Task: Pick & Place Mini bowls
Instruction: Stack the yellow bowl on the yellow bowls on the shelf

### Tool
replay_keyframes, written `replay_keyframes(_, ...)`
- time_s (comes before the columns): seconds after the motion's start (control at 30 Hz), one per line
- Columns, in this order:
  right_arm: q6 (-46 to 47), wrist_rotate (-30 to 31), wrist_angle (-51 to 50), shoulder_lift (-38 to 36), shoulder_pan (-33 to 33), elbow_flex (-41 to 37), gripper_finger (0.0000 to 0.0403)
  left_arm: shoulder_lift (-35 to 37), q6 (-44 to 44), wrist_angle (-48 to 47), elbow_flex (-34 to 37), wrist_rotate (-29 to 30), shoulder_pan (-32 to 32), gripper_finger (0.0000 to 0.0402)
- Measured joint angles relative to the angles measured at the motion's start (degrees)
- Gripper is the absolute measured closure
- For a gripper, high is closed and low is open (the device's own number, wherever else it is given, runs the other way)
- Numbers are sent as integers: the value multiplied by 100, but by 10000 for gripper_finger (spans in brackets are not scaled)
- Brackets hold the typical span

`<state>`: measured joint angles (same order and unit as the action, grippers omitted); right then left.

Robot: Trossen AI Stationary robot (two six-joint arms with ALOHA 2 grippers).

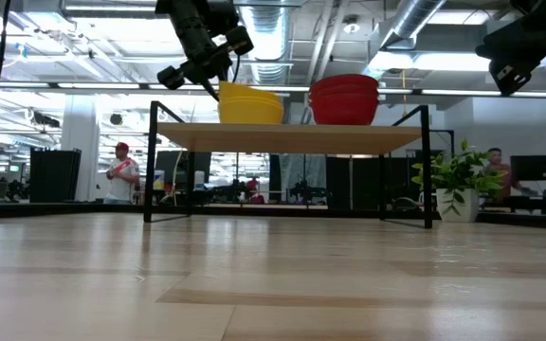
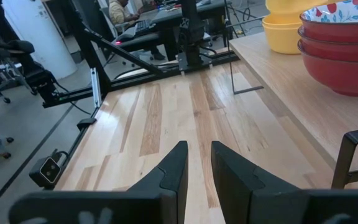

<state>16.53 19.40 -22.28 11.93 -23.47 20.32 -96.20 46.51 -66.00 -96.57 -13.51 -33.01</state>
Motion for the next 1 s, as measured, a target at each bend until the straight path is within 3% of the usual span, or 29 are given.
replay_keyframes(0.43,39,-9,4,-1,-1,0,342,-2,-1,4,0,16,-53,275)
replay_keyframes(0.87,44,-9,4,-1,-1,0,342,745,-33,505,-4,170,-94,276)
replay_keyframes(1.0,44,-7,4,1,-1,0,342,809,-243,854,-7,154,17,297)
